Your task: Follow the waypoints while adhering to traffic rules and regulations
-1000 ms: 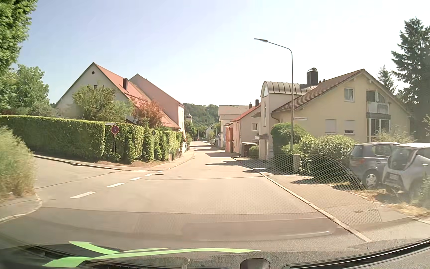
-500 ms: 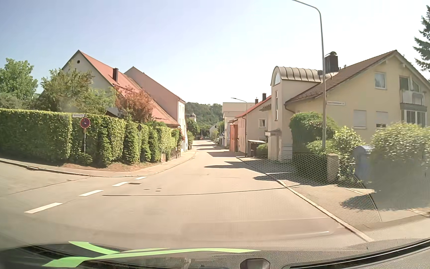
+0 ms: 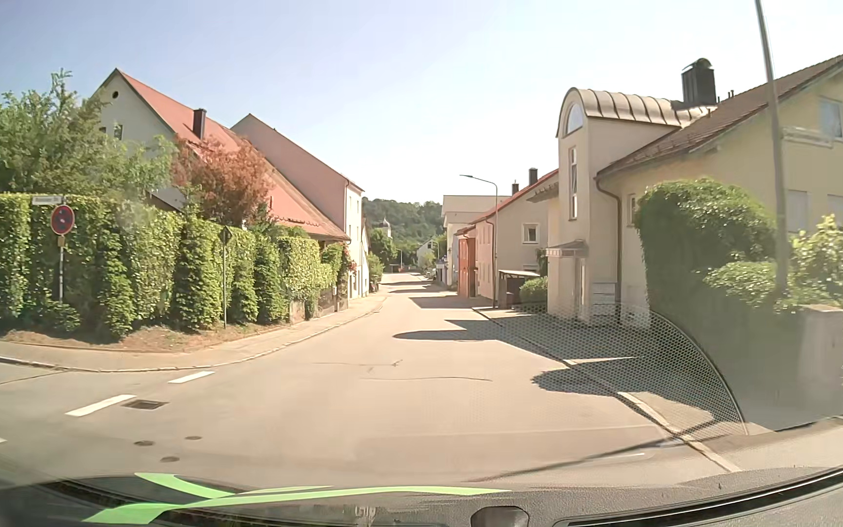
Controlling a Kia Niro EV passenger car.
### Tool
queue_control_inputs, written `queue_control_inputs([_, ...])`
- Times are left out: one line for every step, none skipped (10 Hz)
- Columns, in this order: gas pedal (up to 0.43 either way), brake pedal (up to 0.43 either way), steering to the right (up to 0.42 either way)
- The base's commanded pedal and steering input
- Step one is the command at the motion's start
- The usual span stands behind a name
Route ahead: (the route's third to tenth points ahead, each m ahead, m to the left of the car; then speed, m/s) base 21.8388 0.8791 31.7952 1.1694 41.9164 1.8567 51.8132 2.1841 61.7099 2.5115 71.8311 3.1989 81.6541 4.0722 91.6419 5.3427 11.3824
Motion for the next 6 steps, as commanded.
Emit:
queue_control_inputs([0.039,0.0,-0.01])
queue_control_inputs([0.039,0.0,-0.01])
queue_control_inputs([0.039,0.0,-0.01])
queue_control_inputs([0.039,0.0,-0.01])
queue_control_inputs([0.039,0.0,-0.01])
queue_control_inputs([0.039,0.0,-0.01])
